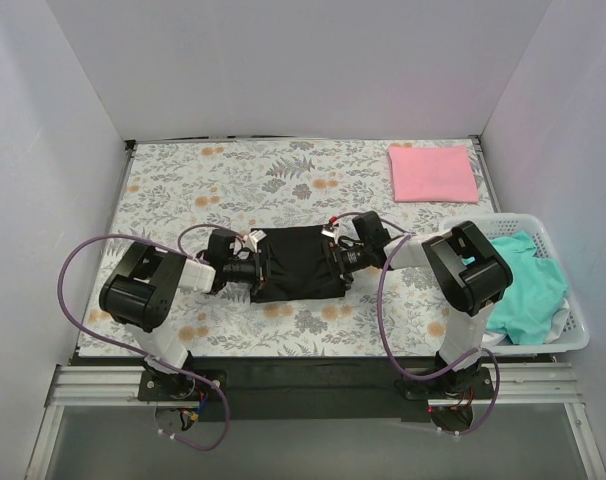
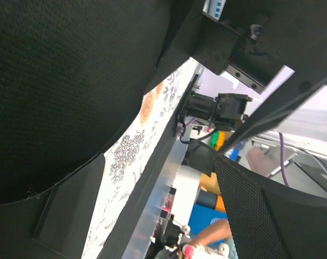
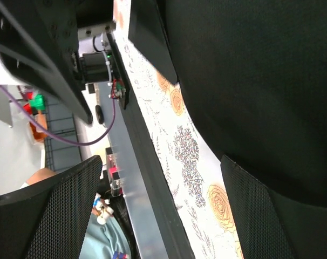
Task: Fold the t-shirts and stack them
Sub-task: Fold the tshirt
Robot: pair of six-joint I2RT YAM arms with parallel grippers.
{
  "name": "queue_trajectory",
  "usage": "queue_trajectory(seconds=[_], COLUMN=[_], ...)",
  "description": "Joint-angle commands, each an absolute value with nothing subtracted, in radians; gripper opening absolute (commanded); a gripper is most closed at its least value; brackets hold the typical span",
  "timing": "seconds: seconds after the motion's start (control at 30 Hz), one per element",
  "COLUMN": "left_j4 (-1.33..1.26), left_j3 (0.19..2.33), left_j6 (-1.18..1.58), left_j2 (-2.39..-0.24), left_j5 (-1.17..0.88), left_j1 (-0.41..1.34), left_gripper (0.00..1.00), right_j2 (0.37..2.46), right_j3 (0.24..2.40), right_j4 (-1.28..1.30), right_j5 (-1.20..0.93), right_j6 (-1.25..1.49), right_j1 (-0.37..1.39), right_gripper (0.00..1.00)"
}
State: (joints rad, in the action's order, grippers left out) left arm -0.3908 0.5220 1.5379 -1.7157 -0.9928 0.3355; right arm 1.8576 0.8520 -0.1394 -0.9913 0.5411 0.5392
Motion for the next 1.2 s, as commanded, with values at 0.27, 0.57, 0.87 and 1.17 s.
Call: queue_trajectory(seconds=[0.27,0.57,0.87,1.17], left_j4=[-0.183,-0.008,-0.06,-0.233], left_j3=[0.494,0.664,0.919,1.006], left_j6=[1.352,1.118,1.152,1.29], left_j2=[-1.703,-1.436,-1.621,-1.902], left_j5=[-1.02,-1.098,-0.965,-0.916], left_j1=[0.192,0.192,0.192,0.143], left_gripper=[0.84,0.84,0.84,0.82], right_j2=[1.879,1.666,1.911,2.173], right_j3=[0.755,0.894,1.301,1.45], right_j4=[-0.069,-0.058,-0.044,-0.06], right_j5=[-0.926,-1.02,-0.979,-0.98], right_j6=[0.425,0.401,0.341,0.344], right_j1=[0.449,0.448,0.414,0.373], right_gripper=[0.98,0.98,0.98,0.98])
